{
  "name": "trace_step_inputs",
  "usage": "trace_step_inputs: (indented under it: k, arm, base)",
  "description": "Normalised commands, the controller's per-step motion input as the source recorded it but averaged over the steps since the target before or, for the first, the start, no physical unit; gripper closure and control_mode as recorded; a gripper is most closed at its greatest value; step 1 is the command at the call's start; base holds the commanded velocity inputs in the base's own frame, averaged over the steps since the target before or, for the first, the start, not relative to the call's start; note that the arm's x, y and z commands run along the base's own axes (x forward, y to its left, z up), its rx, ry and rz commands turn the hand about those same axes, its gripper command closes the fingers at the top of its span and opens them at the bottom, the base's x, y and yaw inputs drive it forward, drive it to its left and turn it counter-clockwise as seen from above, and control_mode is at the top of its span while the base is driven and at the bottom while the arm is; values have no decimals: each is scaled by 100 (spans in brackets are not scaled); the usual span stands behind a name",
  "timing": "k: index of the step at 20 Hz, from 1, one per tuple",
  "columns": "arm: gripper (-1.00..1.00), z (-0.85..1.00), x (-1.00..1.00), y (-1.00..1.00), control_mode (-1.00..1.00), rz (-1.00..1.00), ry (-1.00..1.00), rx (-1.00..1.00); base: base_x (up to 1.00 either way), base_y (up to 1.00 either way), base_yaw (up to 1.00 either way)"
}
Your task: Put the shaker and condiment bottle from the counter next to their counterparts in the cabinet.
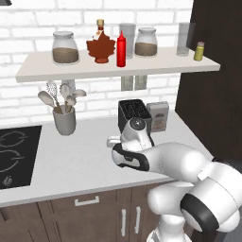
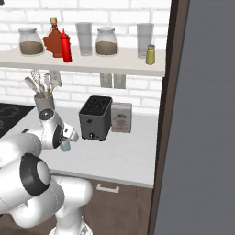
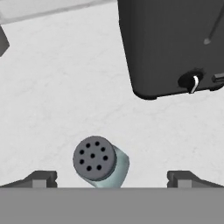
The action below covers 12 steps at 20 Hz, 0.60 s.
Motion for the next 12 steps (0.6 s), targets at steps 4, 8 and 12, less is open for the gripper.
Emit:
trace_step_inputs:
  k: [4,8,12]
  arm:
    - [-100,0,0,0,-100,0,1,0]
    - [-100,0,12,9,-100,0,9,0]
    - [-100,0,22,21,-100,0,11,-1]
  base:
    - [0,0,0]
    - [0,0,0]
    - [0,0,0]
